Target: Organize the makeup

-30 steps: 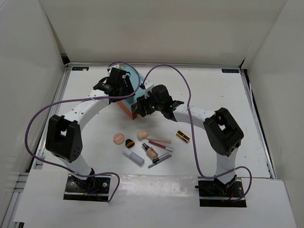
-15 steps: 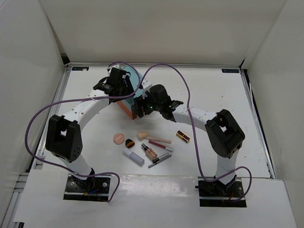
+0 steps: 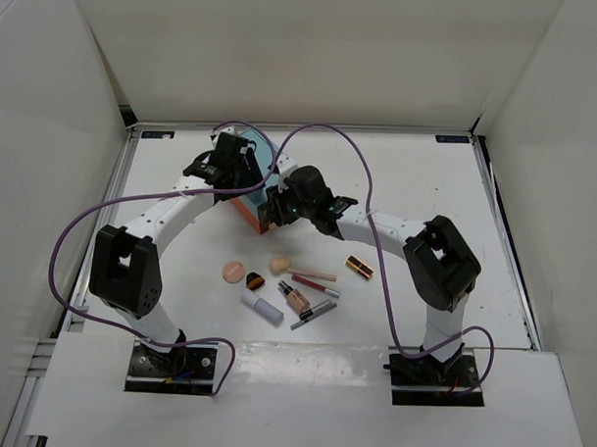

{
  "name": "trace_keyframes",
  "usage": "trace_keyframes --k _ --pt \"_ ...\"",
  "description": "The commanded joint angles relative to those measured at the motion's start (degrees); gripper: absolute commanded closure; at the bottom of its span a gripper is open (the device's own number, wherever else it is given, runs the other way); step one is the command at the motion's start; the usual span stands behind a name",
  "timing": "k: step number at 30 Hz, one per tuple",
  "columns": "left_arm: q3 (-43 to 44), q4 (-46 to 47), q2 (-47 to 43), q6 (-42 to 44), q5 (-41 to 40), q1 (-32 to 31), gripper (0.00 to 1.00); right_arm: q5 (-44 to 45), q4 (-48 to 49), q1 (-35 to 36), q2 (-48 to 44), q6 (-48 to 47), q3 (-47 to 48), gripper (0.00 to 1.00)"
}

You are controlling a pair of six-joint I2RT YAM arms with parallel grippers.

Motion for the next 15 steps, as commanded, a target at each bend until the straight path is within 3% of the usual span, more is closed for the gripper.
trace_keyframes --k 1,11,14,15 --pt "-0.2 -3.7 0.5 0.5 0.3 -0.5 0.25 5.0 3.4 0.5 -3.6 1.1 0.4 0.62" --pt "-0.5 -3.0 0.9 0.4 0.3 -0.5 0.25 4.7 0.3 0.5 -13.3 1.9 -12.9 0.66" --pt "-0.4 -3.1 0.7 0.4 0.5 -0.5 0.25 4.1 2.2 0.8 -14.9 1.0 -14.2 0.63" --pt "-0.3 -3.0 0.9 0.4 0.7 -0.4 0.25 4.0 2.7 0.8 -14.9 0.8 -13.9 0.54"
